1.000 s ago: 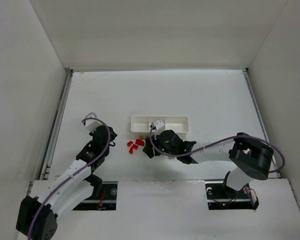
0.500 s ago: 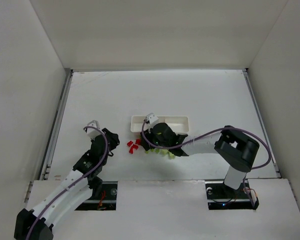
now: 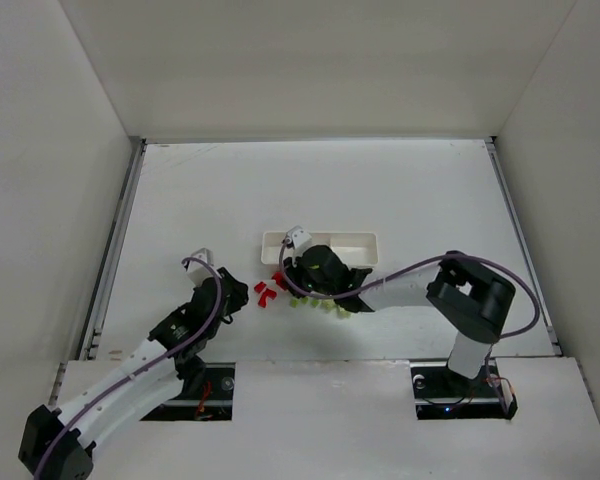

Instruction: Sort the legos into containers by color

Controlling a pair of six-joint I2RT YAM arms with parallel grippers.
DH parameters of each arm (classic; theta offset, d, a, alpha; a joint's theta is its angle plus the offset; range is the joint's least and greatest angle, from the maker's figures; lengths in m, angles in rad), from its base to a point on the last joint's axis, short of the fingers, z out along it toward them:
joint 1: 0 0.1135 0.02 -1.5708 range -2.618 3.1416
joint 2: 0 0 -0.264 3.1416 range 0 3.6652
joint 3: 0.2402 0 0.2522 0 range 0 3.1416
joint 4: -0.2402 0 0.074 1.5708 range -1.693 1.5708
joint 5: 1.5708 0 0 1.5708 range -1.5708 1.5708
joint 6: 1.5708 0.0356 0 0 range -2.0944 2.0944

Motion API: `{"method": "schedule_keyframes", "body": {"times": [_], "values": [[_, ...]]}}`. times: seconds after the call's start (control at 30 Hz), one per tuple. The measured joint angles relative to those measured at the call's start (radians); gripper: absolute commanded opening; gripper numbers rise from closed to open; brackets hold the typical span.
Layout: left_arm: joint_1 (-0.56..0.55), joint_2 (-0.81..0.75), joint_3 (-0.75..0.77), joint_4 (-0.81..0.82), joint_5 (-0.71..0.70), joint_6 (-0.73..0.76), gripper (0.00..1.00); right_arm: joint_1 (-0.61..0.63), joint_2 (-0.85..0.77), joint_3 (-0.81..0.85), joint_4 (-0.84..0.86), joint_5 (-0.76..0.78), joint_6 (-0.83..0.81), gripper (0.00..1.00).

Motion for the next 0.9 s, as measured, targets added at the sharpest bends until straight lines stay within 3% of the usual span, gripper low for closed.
{"method": "schedule_keyframes", "body": {"times": [0.27, 0.4, 0.57, 0.83, 0.9], "values": [[-0.074, 0.062, 0.001, 0.007, 0.005, 0.001, 0.26, 0.007, -0.291, -0.085, 0.01, 0.015, 0.0, 0.14], [-0.122, 0.146, 0.01, 0.028, 0.01, 0.01, 0.26, -0.056, -0.428, -0.15, 0.008, 0.082, 0.001, 0.13], [-0.192, 0.254, 0.032, 0.043, 0.009, 0.023, 0.26, -0.193, -0.486, -0.229, -0.022, 0.233, 0.034, 0.14], [-0.239, 0.37, 0.06, 0.087, -0.018, 0.046, 0.3, -0.243, -0.455, -0.27, -0.066, 0.288, 0.084, 0.16], [-0.238, 0.405, 0.062, 0.105, -0.024, 0.058, 0.31, -0.243, -0.453, -0.27, -0.073, 0.295, 0.091, 0.23]]}}
